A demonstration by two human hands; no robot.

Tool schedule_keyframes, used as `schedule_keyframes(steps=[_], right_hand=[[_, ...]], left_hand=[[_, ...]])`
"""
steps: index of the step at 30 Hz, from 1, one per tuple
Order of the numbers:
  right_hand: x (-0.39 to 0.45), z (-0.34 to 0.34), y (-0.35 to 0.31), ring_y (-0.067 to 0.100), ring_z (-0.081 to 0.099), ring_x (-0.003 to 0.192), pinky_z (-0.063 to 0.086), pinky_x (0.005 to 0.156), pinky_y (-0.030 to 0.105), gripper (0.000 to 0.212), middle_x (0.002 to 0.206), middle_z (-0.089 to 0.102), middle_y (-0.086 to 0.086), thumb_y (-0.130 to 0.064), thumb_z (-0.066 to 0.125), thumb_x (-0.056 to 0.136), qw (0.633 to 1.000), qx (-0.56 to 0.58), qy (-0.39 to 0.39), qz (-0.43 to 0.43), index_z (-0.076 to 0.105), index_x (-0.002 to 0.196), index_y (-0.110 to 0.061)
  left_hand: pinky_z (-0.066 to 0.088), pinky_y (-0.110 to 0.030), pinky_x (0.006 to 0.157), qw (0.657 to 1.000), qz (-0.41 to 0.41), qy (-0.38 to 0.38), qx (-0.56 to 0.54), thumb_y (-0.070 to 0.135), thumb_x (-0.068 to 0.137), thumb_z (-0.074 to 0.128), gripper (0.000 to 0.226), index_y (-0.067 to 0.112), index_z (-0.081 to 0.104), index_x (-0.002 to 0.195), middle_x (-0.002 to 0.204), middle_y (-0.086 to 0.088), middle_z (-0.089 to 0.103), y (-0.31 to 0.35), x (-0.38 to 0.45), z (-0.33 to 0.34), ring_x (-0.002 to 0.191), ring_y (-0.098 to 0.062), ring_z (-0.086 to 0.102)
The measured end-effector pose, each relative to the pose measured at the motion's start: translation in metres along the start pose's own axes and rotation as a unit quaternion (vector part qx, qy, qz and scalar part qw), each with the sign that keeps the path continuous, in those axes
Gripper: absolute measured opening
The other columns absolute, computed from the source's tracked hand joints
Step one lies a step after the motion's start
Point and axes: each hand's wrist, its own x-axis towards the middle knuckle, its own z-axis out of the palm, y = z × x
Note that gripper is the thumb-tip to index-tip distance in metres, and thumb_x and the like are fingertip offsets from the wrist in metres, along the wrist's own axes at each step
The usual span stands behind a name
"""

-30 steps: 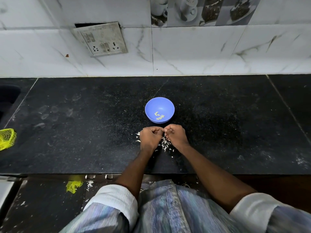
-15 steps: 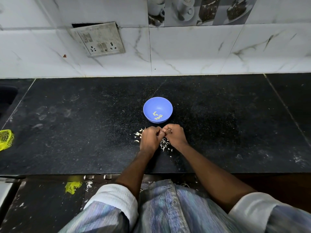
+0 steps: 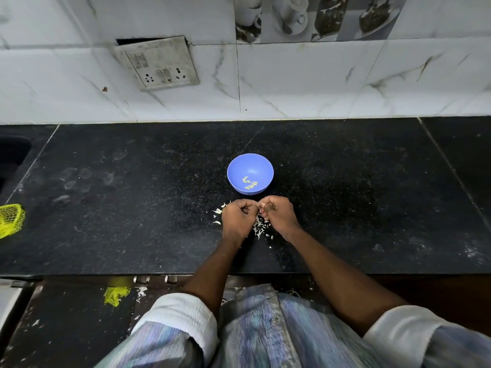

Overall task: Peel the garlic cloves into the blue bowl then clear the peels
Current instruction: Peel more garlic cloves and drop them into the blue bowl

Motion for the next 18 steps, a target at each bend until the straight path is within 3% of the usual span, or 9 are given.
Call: schedule_keyframes(steps=[6, 14, 18], right_hand=[[-0.0012, -0.0018, -0.0028, 0.006, 0.063, 0.061, 0.051, 0.058, 0.020, 0.022, 0.071, 0.071, 0.005, 0.001, 0.058, 0.097, 1.000, -0.011, -0.020, -0.015, 0.075, 0.090, -0.010], [-0.0031, -0.0025, -0.0057, 0.011, 0.063, 0.063, 0.049, 0.054, 0.022, 0.014, 0.078, 0.074, 0.008, -0.006, 0.062, 0.099, 0.998, 0.059, -0.028, 0.020, 0.075, 0.095, -0.009], [-0.0012, -0.0064, -0.0086, 0.011, 0.063, 0.063, 0.049, 0.053, 0.023, 0.008, 0.084, 0.076, 0.011, -0.006, 0.068, 0.096, 0.994, 0.099, -0.005, 0.042, 0.075, 0.098, -0.008]], left_hand=[[0.059, -0.037, 0.068, 1.000, -0.006, 0.022, 0.009, 0.019, 0.088, 0.071, 0.013, 0.024, 0.080, 0.080, 0.070, 0.013, 0.073, 0.0014, -0.0012, 0.0010, 0.067, -0.009, 0.069], [0.058, -0.035, 0.070, 0.999, -0.030, 0.007, 0.029, 0.021, 0.092, 0.069, 0.011, 0.024, 0.075, 0.085, 0.071, 0.012, 0.071, 0.0004, -0.0042, -0.0014, 0.068, -0.006, 0.066], [0.055, -0.027, 0.061, 0.997, -0.046, 0.040, 0.038, 0.028, 0.083, 0.084, 0.016, 0.023, 0.073, 0.072, 0.065, 0.014, 0.069, 0.0037, -0.0032, -0.0076, 0.061, -0.001, 0.065]])
